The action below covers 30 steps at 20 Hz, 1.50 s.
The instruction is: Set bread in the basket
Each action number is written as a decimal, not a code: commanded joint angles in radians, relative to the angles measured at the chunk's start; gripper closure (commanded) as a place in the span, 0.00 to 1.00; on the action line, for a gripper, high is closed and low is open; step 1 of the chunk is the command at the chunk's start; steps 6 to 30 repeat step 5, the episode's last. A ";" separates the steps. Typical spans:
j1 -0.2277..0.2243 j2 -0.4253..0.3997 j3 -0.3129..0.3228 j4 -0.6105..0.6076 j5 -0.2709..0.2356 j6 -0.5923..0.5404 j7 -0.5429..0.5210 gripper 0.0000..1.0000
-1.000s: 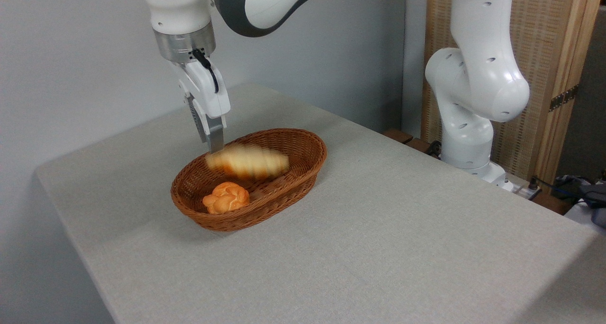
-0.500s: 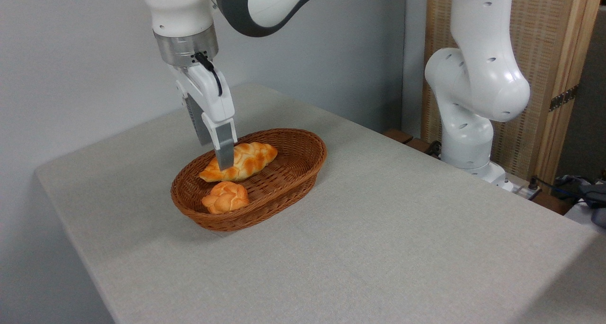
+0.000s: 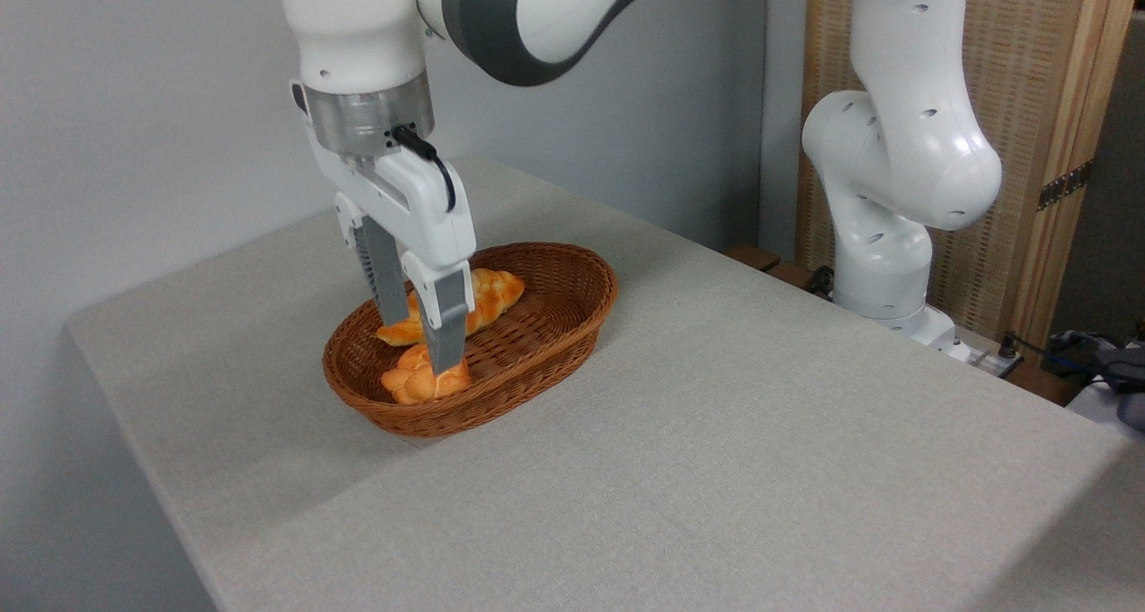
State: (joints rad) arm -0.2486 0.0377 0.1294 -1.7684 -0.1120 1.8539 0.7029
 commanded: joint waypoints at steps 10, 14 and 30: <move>-0.008 0.021 0.055 0.007 0.012 0.053 -0.002 0.00; -0.008 0.021 0.055 0.007 0.012 0.053 -0.002 0.00; -0.008 0.021 0.055 0.007 0.012 0.053 -0.002 0.00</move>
